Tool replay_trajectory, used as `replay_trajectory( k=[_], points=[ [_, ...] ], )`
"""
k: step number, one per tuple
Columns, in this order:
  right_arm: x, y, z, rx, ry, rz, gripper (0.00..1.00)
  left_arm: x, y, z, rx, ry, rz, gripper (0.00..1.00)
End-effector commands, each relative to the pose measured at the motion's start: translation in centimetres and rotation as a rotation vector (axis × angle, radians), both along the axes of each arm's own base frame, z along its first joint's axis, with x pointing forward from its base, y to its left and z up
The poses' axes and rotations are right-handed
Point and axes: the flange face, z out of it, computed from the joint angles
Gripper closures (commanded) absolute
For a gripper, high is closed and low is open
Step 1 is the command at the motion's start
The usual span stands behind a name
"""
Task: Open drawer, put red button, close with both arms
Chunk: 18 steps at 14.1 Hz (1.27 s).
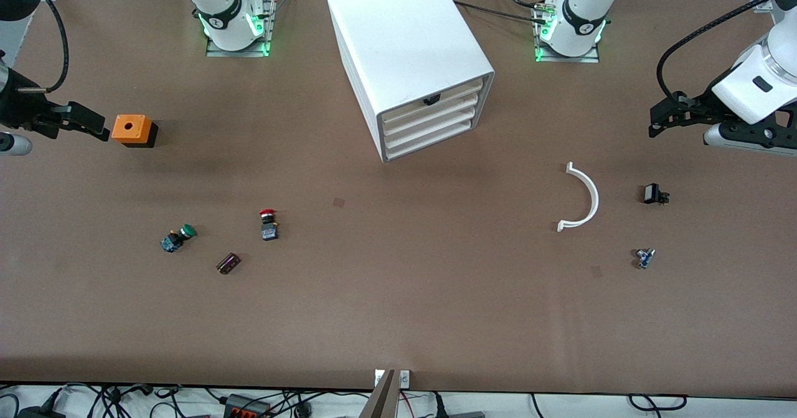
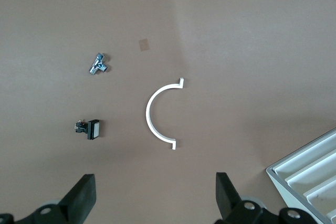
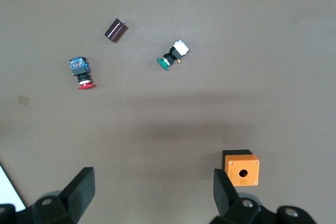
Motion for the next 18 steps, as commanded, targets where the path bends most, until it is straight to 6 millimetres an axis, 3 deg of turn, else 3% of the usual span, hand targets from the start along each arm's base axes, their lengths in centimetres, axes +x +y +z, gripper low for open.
replay_trajectory(
  k=[1,8,14,18],
  points=[
    [-0.5,0.1,0.4,-0.011,-0.007,0.008,0.00,0.2,0.0,0.7,-0.007,0.003,-0.015,0.00],
    [-0.2,0.2,0.0,-0.011,-0.002,0.017,0.00,0.3,-0.1,0.6,-0.008,0.029,-0.014,0.00],
    [1.6,2.1,-3.4,-0.007,0.037,0.051,0.00,-2.6,0.0,-1.0,0.000,0.267,-0.031,0.00],
    [4.0,5.3,-7.6,-0.007,0.078,0.104,0.00,-4.7,-1.3,-2.1,-0.004,0.441,-0.065,0.00]
  ],
)
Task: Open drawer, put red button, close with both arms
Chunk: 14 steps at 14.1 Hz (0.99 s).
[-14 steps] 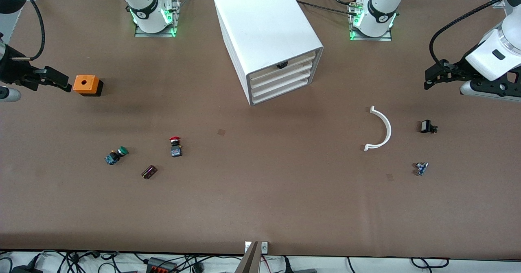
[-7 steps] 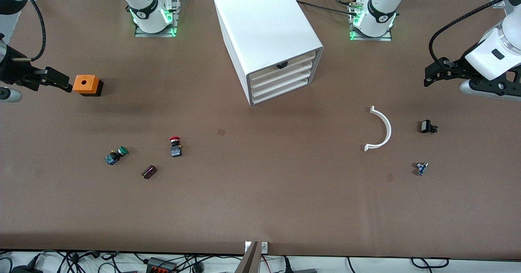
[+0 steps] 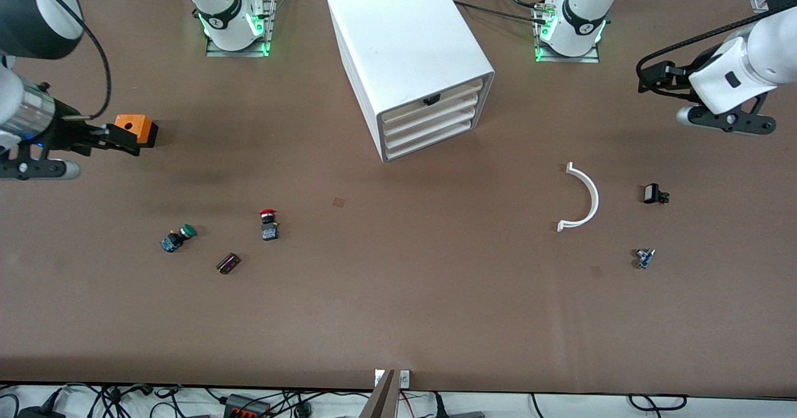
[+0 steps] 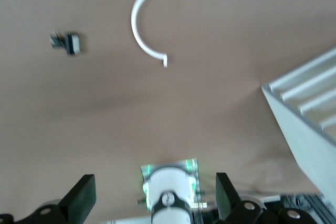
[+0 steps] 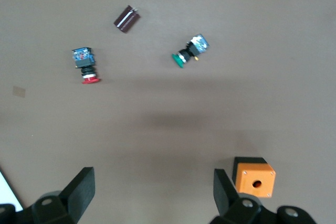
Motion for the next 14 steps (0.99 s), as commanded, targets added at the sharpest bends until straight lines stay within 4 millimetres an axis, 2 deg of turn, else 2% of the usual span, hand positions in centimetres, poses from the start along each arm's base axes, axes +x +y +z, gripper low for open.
replay_trajectory(
  k=[1,4,7,9,10,11,12,14],
  points=[
    [2.0,1.8,-2.7,0.001,0.022,0.035,0.00,-0.3,-1.3,-0.5,-0.047,0.089,-0.056,0.00],
    [3.5,4.9,-5.9,0.012,0.055,0.077,0.00,-0.1,-3.2,-2.7,-0.251,0.181,-0.106,0.00],
    [4.8,6.9,-9.7,0.010,0.053,0.106,0.00,0.6,-5.2,-4.8,-0.402,0.236,-0.101,0.00],
    [5.4,8.7,-13.0,0.007,0.069,0.133,0.00,2.0,-6.9,-7.3,-0.532,0.271,-0.075,0.00],
    [5.6,9.7,-14.9,0.006,0.078,0.147,0.00,3.2,-7.8,-9.3,-0.598,0.267,-0.040,0.00],
    [5.8,10.9,-16.4,0.005,0.079,0.164,0.00,4.5,-9.0,-11.1,-0.682,0.249,0.006,0.00],
    [5.9,11.6,-18.0,0.004,0.083,0.176,0.00,5.3,-11.2,-12.2,-0.750,0.233,0.021,0.00],
    [6.2,12.0,-21.2,0.001,0.099,0.187,0.00,6.7,-12.3,-14.4,-0.833,0.161,0.003,0.00]
  ],
)
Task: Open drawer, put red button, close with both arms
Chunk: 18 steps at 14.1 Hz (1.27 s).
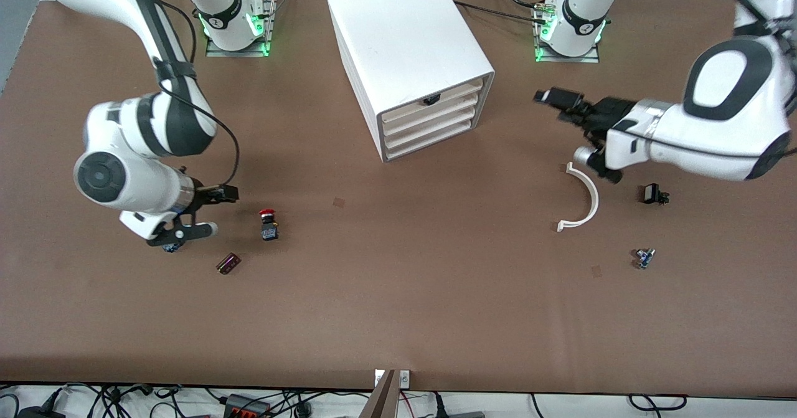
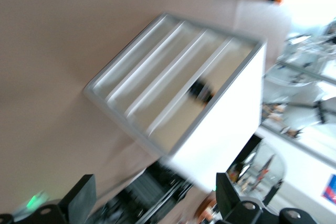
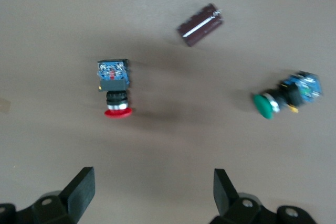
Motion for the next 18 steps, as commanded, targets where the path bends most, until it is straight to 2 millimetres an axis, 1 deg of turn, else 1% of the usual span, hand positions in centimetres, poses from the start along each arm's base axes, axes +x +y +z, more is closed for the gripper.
replay_trajectory(
  k=[1,2,3,4,6,7,8,9,10,11,12,13,14,15,16,18],
  points=[
    [0.7,0.4,-3.6,0.008,0.023,0.022,0.00,0.9,-2.0,-4.1,-0.136,-0.088,-0.023,0.00],
    [0.6,0.8,-5.0,0.010,0.037,0.031,0.00,0.7,-2.0,-7.0,-0.222,-0.109,0.003,0.00],
    [0.6,1.1,-6.2,0.012,0.040,0.037,0.00,-0.2,-2.4,-9.9,-0.309,-0.115,0.024,0.00],
    [0.6,1.3,-7.1,0.013,0.038,0.038,0.00,-1.1,-2.5,-12.2,-0.367,-0.117,0.043,0.00],
    [0.7,2.4,-8.7,0.014,0.025,0.036,0.00,-3.7,-2.8,-16.9,-0.468,-0.106,0.044,0.00],
    [0.7,3.0,-9.1,0.015,0.011,0.043,0.00,-4.9,-3.0,-18.6,-0.492,-0.095,0.043,0.00],
    [0.8,3.2,-9.6,0.016,0.008,0.044,0.00,-5.9,-3.4,-20.3,-0.514,-0.086,0.031,0.00],
    [0.8,3.2,-10.1,0.024,0.008,0.037,0.00,-6.6,-3.8,-21.5,-0.529,-0.079,0.016,0.00],
    [1.0,3.6,-10.4,0.043,0.004,0.025,0.00,-7.9,-4.1,-23.2,-0.538,-0.060,0.011,0.00],
    [0.9,4.0,-10.7,0.056,0.008,0.017,0.00,-8.5,-4.1,-24.3,-0.558,-0.063,0.015,0.03],
    [0.9,4.2,-11.2,0.058,0.014,0.017,0.00,-9.7,-4.8,-24.9,-0.587,-0.062,0.013,0.12],
    [1.0,5.1,-11.3,0.059,0.009,0.029,0.00,-10.8,-5.1,-25.5,-0.603,-0.045,0.027,0.21],
    [1.2,5.3,-11.4,0.060,0.007,0.031,0.00,-11.4,-5.2,-25.8,-0.608,-0.035,0.035,0.29],
    [1.5,5.3,-11.9,0.061,0.005,0.028,0.00,-11.9,-5.8,-26.0,-0.617,-0.035,0.018,0.38],
    [1.7,5.3,-12.1,0.068,0.004,0.021,0.00,-12.6,-7.1,-26.1,-0.620,-0.029,-0.004,0.43],
    [2.1,5.5,-12.8,0.070,0.001,0.022,0.00,-13.3,-7.5,-26.9,-0.589,-0.035,-0.002,0.46]
  ],
)
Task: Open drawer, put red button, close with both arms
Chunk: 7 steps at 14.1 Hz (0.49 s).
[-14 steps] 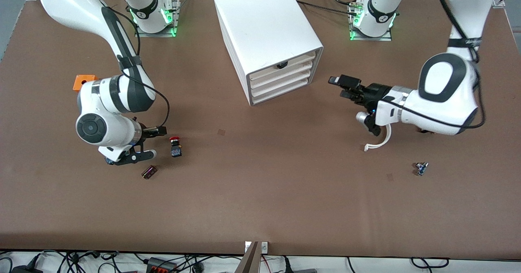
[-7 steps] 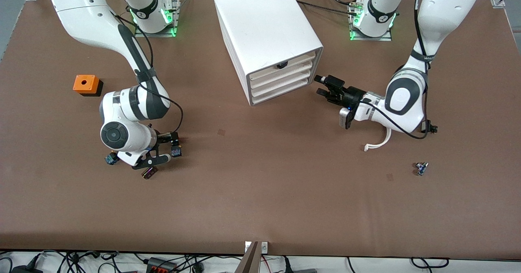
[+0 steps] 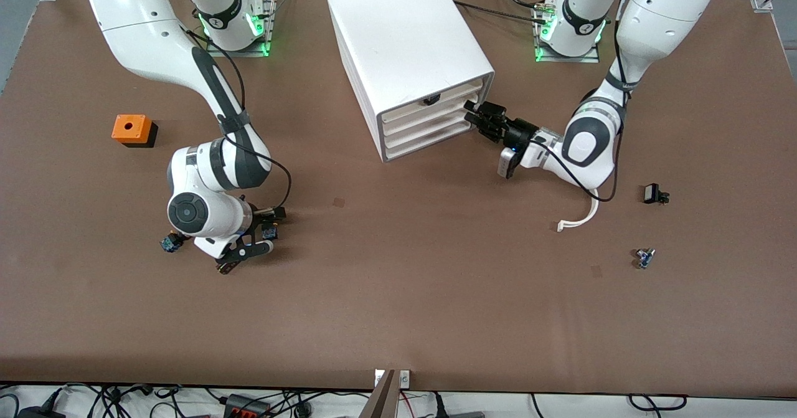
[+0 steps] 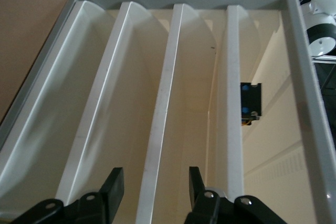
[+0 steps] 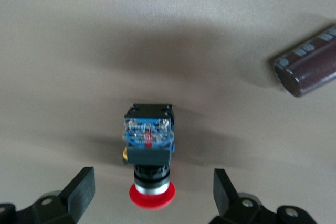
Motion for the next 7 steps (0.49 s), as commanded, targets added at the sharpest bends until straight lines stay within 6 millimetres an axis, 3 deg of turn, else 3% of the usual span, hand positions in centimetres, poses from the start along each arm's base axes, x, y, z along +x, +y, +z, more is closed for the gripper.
replay_trajectory(
  k=[1,3,5,6,7],
  points=[
    [1.0,0.4,-0.9,0.016,-0.015,-0.002,0.00,-1.2,-1.1,-0.3,0.009,-0.028,0.015,0.47],
    [1.1,0.4,-1.7,0.016,-0.030,0.002,0.00,-2.1,-1.8,-0.5,0.010,-0.022,0.012,0.55],
    [1.2,0.4,-2.0,0.017,-0.031,0.001,0.00,-2.1,-1.9,-0.6,-0.025,-0.071,0.006,0.74],
    [1.1,0.4,-2.2,0.015,-0.028,0.000,0.04,-2.1,-1.9,-0.7,-0.041,-0.093,0.004,0.87],
    [1.1,0.4,-2.3,0.013,-0.027,0.004,0.16,-1.9,-1.6,-0.7,-0.043,-0.099,0.011,0.95]
  ],
)
